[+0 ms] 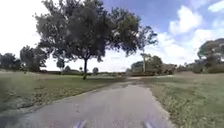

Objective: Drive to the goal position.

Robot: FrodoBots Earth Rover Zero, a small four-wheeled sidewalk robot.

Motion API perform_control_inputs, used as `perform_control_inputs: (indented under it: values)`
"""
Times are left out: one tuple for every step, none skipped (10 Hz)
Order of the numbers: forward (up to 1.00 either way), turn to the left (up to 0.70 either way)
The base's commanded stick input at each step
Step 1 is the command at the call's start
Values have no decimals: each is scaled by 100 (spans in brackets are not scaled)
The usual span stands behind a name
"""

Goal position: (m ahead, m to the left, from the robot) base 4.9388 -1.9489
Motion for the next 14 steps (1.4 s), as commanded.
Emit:
perform_control_inputs:
  values:
    - [69, 3]
    - [69, 3]
    - [69, 3]
    - [69, 3]
    - [69, 3]
    - [69, 3]
    - [69, 3]
    - [69, 3]
    - [69, 3]
    - [69, 3]
    - [69, 3]
    - [69, 3]
    - [69, 3]
    - [69, 3]
